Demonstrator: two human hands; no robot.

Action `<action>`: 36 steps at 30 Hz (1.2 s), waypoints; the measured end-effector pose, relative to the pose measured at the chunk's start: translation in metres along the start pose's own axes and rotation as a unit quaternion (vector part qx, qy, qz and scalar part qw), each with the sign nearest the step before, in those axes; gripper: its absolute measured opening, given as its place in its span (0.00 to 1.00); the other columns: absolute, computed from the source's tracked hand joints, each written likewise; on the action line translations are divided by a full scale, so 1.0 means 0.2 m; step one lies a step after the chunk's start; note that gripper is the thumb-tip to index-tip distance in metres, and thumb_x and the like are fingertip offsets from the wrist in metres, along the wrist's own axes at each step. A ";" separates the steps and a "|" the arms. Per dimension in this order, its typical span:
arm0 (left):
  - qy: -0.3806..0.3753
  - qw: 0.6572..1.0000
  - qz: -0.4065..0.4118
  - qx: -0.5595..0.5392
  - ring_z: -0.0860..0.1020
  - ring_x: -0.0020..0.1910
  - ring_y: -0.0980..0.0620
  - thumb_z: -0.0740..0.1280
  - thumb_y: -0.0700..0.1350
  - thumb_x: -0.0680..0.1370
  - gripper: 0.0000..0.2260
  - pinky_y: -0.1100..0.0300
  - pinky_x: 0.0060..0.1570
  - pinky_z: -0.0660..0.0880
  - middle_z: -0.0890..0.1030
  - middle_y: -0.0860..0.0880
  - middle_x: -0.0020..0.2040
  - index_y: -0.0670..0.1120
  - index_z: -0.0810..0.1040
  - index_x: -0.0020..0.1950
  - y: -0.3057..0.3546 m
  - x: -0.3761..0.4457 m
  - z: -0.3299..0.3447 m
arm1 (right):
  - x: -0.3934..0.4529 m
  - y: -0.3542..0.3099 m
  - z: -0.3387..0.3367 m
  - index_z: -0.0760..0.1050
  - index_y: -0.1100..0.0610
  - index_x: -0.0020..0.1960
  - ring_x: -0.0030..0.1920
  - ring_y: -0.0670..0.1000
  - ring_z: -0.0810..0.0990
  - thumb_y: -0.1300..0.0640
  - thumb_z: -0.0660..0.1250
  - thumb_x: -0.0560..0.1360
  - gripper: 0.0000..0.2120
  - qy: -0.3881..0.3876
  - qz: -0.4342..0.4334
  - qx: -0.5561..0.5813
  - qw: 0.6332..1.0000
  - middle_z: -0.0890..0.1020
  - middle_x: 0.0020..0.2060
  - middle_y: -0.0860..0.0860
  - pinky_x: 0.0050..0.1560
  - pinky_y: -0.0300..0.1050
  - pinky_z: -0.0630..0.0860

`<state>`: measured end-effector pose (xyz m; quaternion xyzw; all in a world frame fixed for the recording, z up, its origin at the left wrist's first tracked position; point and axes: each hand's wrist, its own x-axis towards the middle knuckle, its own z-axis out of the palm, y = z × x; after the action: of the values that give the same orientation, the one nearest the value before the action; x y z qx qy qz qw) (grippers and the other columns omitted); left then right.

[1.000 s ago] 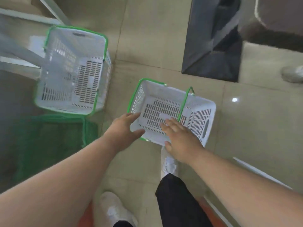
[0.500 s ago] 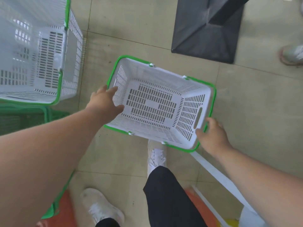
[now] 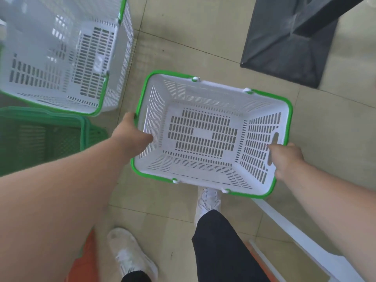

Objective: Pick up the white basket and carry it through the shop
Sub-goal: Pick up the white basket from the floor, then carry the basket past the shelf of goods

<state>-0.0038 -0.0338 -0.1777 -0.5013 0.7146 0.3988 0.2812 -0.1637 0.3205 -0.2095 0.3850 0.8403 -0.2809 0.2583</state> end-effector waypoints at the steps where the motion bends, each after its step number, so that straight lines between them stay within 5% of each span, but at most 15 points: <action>1: 0.007 1.000 -0.003 -0.008 0.81 0.55 0.38 0.72 0.42 0.78 0.40 0.49 0.52 0.77 0.75 0.39 0.77 0.49 0.57 0.87 -0.03 -0.05 -0.05 | -0.05 -0.04 -0.01 0.75 0.59 0.53 0.38 0.57 0.80 0.51 0.69 0.82 0.11 0.007 -0.017 -0.005 1.000 0.83 0.48 0.60 0.39 0.49 0.79; 5: 0.036 0.996 -0.011 -0.078 0.83 0.54 0.38 0.72 0.39 0.77 0.39 0.48 0.53 0.80 0.80 0.40 0.68 0.48 0.59 0.86 -0.09 -0.32 -0.32 | -0.33 -0.27 -0.08 0.75 0.59 0.50 0.33 0.57 0.73 0.37 0.65 0.82 0.23 0.032 -0.088 -0.043 0.995 0.79 0.40 0.59 0.31 0.45 0.68; 9: 0.053 0.991 -0.028 -0.123 0.82 0.45 0.45 0.71 0.39 0.79 0.38 0.48 0.49 0.81 0.78 0.53 0.50 0.47 0.59 0.86 -0.10 -0.59 -0.65 | -0.68 -0.56 -0.16 0.76 0.60 0.54 0.34 0.56 0.74 0.43 0.65 0.82 0.18 0.021 -0.141 -0.046 0.989 0.80 0.43 0.57 0.32 0.44 0.70; 15: 0.108 0.970 -0.052 -0.211 0.82 0.43 0.46 0.72 0.39 0.78 0.36 0.51 0.40 0.80 0.77 0.53 0.49 0.50 0.62 0.84 -0.15 -0.89 -1.06 | -1.17 -1.07 -0.18 0.75 0.59 0.59 0.47 0.63 0.83 0.52 0.64 0.81 0.12 0.008 -0.250 -0.078 0.965 0.82 0.50 0.58 0.44 0.53 0.78; 20: 0.153 0.930 -0.083 -0.324 0.83 0.43 0.48 0.74 0.39 0.77 0.34 0.49 0.42 0.82 0.80 0.52 0.49 0.50 0.66 0.81 -0.31 -0.98 -1.20 | -1.49 -1.47 0.00 0.69 0.57 0.57 0.36 0.55 0.71 0.57 0.62 0.82 0.06 -0.016 -0.353 -0.138 0.925 0.75 0.46 0.54 0.38 0.44 0.69; 23: 0.161 0.890 -0.107 -0.413 0.83 0.45 0.50 0.74 0.38 0.78 0.34 0.49 0.44 0.80 0.79 0.55 0.50 0.51 0.65 0.81 -0.38 -0.99 -1.20 | -1.67 -1.67 0.15 0.71 0.59 0.56 0.39 0.59 0.74 0.51 0.63 0.83 0.10 -0.021 -0.435 -0.190 0.880 0.78 0.49 0.58 0.42 0.48 0.70; 28: 0.147 0.834 -0.121 -0.518 0.86 0.52 0.46 0.75 0.38 0.77 0.33 0.49 0.42 0.82 0.85 0.50 0.57 0.51 0.68 0.78 -0.47 -0.90 -1.19 | -1.87 -1.90 0.43 0.74 0.57 0.68 0.50 0.61 0.79 0.53 0.67 0.80 0.18 -0.060 -0.517 -0.206 0.829 0.79 0.54 0.57 0.51 0.54 0.78; 31: 0.153 0.815 -0.121 -0.546 0.87 0.53 0.46 0.75 0.38 0.75 0.35 0.41 0.52 0.85 0.86 0.50 0.59 0.52 0.67 0.80 -0.50 -0.75 -1.18 | -1.90 -2.03 0.63 0.76 0.55 0.63 0.51 0.61 0.82 0.54 0.67 0.78 0.14 -0.064 -0.539 -0.204 0.815 0.82 0.52 0.57 0.49 0.51 0.77; 34: 0.155 0.796 -0.119 -0.572 0.84 0.49 0.50 0.73 0.35 0.78 0.35 0.47 0.47 0.82 0.84 0.52 0.57 0.55 0.65 0.81 -0.52 -0.59 -1.16 | -1.90 -2.16 0.84 0.77 0.54 0.61 0.48 0.60 0.81 0.58 0.65 0.77 0.13 -0.087 -0.564 -0.207 0.795 0.81 0.50 0.57 0.46 0.49 0.75; 36: 0.156 0.786 -0.127 -0.585 0.83 0.46 0.51 0.72 0.34 0.79 0.33 0.41 0.54 0.83 0.84 0.51 0.57 0.56 0.66 0.78 -0.51 -0.49 -1.16 | -1.89 -2.23 0.97 0.77 0.54 0.61 0.47 0.60 0.81 0.58 0.65 0.76 0.14 -0.099 -0.572 -0.214 0.785 0.82 0.50 0.57 0.45 0.50 0.76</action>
<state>0.1238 -0.2009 -0.0077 -0.7112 0.3087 0.6173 -0.1335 -0.2590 -0.2425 0.0212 -0.2618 0.9147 -0.2268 0.2080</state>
